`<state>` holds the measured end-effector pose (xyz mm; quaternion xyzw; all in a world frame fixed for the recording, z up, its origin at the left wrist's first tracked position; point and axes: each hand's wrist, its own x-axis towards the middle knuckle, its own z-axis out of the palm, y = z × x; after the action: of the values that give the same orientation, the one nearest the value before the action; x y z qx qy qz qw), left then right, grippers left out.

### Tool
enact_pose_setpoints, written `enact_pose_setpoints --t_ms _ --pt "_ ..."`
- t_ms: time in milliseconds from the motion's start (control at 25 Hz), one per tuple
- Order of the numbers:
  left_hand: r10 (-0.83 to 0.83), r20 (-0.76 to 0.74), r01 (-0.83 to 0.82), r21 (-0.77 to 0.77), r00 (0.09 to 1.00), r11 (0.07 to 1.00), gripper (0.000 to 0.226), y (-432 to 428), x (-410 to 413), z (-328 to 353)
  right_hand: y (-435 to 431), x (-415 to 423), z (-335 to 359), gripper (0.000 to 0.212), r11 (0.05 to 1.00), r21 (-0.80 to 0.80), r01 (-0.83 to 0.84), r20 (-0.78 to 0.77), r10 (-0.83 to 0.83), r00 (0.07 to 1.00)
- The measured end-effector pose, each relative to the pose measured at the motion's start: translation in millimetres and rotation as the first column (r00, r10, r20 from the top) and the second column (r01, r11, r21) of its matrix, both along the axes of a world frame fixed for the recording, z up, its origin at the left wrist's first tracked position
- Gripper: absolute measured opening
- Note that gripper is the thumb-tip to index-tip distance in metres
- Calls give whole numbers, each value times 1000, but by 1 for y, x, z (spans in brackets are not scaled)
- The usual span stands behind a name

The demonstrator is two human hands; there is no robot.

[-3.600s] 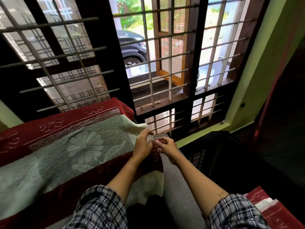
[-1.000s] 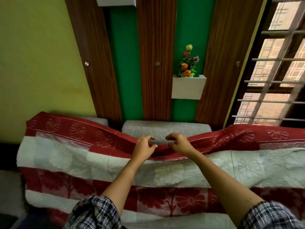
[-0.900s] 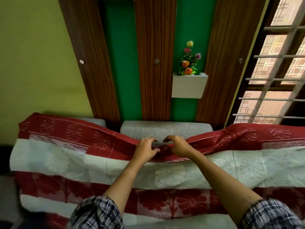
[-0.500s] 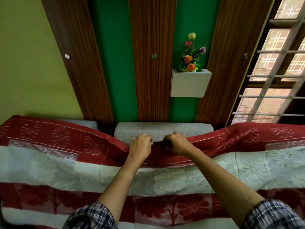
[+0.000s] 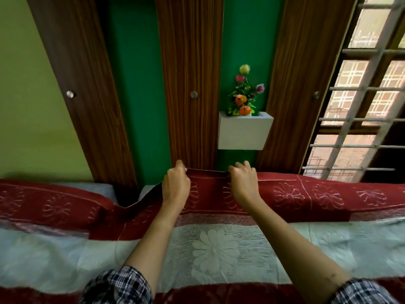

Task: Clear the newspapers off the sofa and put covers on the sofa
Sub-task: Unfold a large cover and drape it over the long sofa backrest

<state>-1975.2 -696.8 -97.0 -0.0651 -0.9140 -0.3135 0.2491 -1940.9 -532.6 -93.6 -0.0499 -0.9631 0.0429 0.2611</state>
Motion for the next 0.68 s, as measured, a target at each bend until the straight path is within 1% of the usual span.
enact_pose_setpoints --t_ms 200,320,400,480,520,600,640,680 --pt "5 51 -7 39 999 999 21 6 -29 -3 -3 -26 -14 23 999 -32 -12 36 14 999" --pt "17 15 -18 33 1000 999 21 14 -43 -3 0 -39 -21 23 993 -118 -24 -16 23 1000" --pt "10 33 -10 8 999 1000 22 16 -46 -11 3 -44 -31 31 988 -148 -39 -16 37 999" --pt "-14 93 16 -16 996 1000 27 16 -47 -25 7 -47 -49 42 979 -205 -20 35 28 999" --pt "-34 120 38 -30 992 999 30 16 -46 -33 9 -47 -57 41 965 -263 -2 47 15 999" --pt "-72 131 85 -99 989 991 32 16 -41 -47 7 -46 -63 22 936 -351 -9 2 11 1000" --pt "-75 119 94 -161 990 983 37 16 -38 -53 6 -47 -66 20 943 -331 -38 -36 27 999" --pt "-74 99 94 -219 992 971 44 16 -37 -60 4 -48 -70 27 964 -258 -62 -43 53 998"
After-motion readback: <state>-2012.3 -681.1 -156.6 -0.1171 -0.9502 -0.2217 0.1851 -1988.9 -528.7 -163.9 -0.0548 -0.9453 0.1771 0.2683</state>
